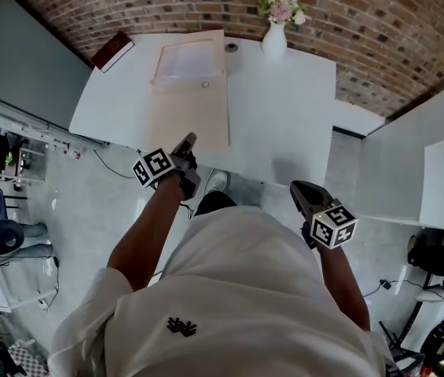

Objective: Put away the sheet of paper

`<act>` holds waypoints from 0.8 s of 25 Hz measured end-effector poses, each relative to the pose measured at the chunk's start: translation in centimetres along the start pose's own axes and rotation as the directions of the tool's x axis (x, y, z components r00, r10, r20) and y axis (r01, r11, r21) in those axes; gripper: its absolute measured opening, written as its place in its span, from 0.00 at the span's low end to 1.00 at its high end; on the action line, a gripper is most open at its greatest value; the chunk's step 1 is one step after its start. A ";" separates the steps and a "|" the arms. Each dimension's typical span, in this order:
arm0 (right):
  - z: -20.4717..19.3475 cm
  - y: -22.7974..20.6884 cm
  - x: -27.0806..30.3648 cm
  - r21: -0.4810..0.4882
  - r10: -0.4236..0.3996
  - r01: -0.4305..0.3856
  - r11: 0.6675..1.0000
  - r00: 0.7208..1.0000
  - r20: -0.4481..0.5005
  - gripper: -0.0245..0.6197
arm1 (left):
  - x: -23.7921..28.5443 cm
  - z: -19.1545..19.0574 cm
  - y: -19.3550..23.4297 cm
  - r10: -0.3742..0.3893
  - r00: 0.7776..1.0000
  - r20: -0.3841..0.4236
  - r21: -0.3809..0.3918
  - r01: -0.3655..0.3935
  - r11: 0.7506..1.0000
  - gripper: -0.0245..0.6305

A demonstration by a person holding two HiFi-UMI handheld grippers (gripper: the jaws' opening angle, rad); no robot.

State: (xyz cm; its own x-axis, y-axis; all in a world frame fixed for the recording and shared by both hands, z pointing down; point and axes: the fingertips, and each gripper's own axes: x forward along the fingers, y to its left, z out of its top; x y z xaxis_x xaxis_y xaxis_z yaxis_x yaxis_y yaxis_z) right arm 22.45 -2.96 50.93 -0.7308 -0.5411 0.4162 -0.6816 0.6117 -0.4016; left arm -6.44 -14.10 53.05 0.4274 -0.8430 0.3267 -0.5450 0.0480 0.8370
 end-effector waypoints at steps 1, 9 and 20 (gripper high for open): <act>0.0 0.0 0.0 -0.002 0.001 -0.001 1.000 1.000 0.000 0.08 | 0.0 -0.1 0.0 0.000 1.000 0.000 0.001 0.000 1.000 0.07; 0.4 -0.1 -0.4 -0.008 0.000 0.000 1.000 1.000 -0.001 0.08 | 0.2 -0.8 -0.1 0.005 1.000 -0.021 0.003 -0.005 1.000 0.07; 0.5 -0.1 -0.8 -0.027 0.001 -0.001 1.000 1.000 -0.002 0.08 | 0.3 -1.1 -0.3 0.008 1.000 -0.030 0.011 -0.008 1.000 0.07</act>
State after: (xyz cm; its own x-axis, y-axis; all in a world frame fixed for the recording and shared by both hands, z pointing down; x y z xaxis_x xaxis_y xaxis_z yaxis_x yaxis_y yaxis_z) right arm 23.04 -2.90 50.21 -0.7315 -0.5391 0.4174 -0.6794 0.6277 -0.3800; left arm -5.38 -13.76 53.32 0.4443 -0.8262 0.3464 -0.5561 0.0488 0.8297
